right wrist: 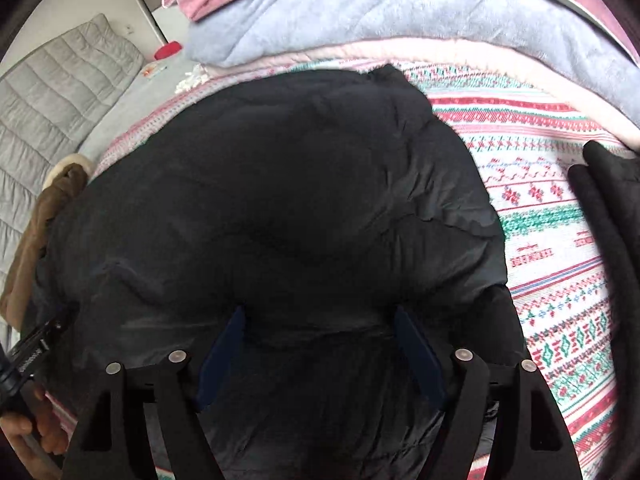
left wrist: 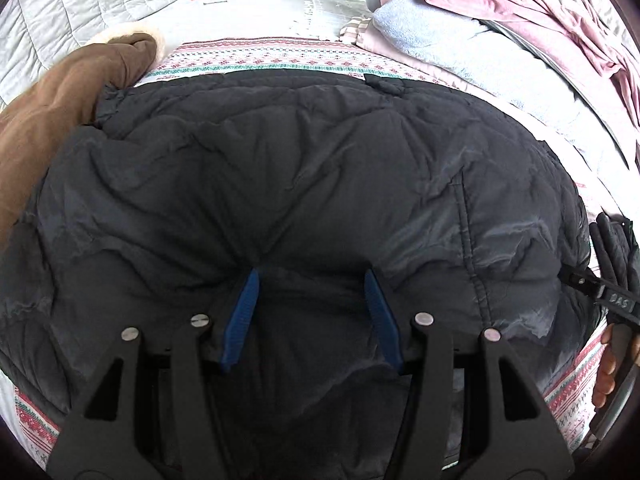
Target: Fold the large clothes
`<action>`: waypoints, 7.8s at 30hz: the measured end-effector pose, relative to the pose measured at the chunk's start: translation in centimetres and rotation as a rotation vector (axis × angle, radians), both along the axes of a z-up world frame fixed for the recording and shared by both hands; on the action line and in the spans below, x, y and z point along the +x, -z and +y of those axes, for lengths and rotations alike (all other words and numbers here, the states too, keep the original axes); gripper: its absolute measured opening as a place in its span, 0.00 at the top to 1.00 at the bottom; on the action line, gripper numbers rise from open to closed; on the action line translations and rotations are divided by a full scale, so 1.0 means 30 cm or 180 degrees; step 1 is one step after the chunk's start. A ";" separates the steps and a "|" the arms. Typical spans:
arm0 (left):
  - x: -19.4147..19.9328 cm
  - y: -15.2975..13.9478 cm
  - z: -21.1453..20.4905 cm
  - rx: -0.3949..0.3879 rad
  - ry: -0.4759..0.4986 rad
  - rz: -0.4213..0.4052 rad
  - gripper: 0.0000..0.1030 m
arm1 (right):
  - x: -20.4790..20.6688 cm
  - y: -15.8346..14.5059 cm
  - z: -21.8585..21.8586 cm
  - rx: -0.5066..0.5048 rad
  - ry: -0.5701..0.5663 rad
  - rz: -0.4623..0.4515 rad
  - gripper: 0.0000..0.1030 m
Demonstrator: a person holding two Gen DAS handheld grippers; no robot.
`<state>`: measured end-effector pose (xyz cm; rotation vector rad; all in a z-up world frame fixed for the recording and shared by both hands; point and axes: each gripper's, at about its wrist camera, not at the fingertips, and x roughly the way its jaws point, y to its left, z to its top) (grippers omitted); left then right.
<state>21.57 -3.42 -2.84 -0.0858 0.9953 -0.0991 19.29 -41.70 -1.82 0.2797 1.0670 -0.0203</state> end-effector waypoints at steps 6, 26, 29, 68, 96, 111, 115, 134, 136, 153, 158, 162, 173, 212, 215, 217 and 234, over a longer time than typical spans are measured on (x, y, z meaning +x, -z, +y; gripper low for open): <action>-0.071 -0.067 -0.065 -0.0126 0.0309 -0.0043 0.45 | 0.002 -0.006 0.026 -0.0106 -0.0013 0.0036 0.20; -0.128 -0.001 -0.200 0.0057 0.0626 0.0191 0.45 | 0.001 -0.073 0.001 0.0159 0.0105 -0.0120 0.19; -0.100 -0.075 -0.173 -0.0036 0.0620 0.0026 0.45 | -0.012 -0.086 -0.039 0.0272 0.0180 -0.0235 0.19; 0.416 0.032 -0.318 0.0645 0.0258 0.0487 0.38 | -0.025 -0.103 -0.065 0.0587 0.0300 -0.0220 0.19; 0.385 0.040 -0.317 0.0655 0.0227 0.0368 0.38 | -0.160 0.149 -0.345 0.2567 0.1443 0.0214 0.19; 0.385 0.011 -0.275 0.0492 0.0407 0.0346 0.38 | -0.092 -0.046 -0.159 0.2065 0.1012 -0.0572 0.76; 0.324 -0.063 -0.215 0.0351 0.0410 0.0306 0.38 | -0.095 -0.095 -0.130 0.1894 0.0930 -0.0687 0.77; -0.112 0.033 -0.276 0.0523 0.1208 0.0291 0.38 | -0.131 -0.218 -0.027 0.1281 0.0574 -0.0998 0.79; -0.152 0.010 -0.272 0.0572 0.1229 0.0211 0.38 | -0.125 -0.212 -0.043 0.1359 0.0600 -0.0975 0.79; -0.188 -0.020 -0.202 0.0259 0.1222 0.0051 0.36 | -0.140 -0.219 -0.082 0.1244 0.0649 -0.1004 0.80; -0.178 -0.058 -0.012 0.0010 0.0885 -0.0049 0.36 | -0.163 -0.242 -0.162 0.1120 0.0852 -0.1089 0.81; -0.133 -0.043 0.153 -0.0097 0.0361 0.0016 0.37 | -0.212 -0.276 -0.267 0.0948 0.1135 -0.1202 0.81; -0.101 -0.005 0.224 -0.0541 0.0134 0.0299 0.57 | -0.315 -0.379 -0.256 0.0186 0.1100 -0.1525 0.81; -0.093 0.019 0.508 -0.1962 -0.0377 0.0524 1.00 | -0.204 -0.142 1.022 -0.1556 -0.2130 -0.1872 0.64; -0.102 0.003 0.558 -0.2000 -0.0414 0.0487 1.00 | -0.209 -0.129 1.018 -0.1552 -0.2235 -0.1860 0.55; -0.112 -0.010 0.592 -0.1933 -0.0497 0.0465 1.00 | -0.219 -0.121 1.013 -0.1558 -0.2362 -0.1826 0.44; -0.143 -0.264 0.540 -0.1613 -0.0049 -0.0518 0.38 | -0.368 -0.286 0.734 -0.0923 -0.2574 -0.1622 0.36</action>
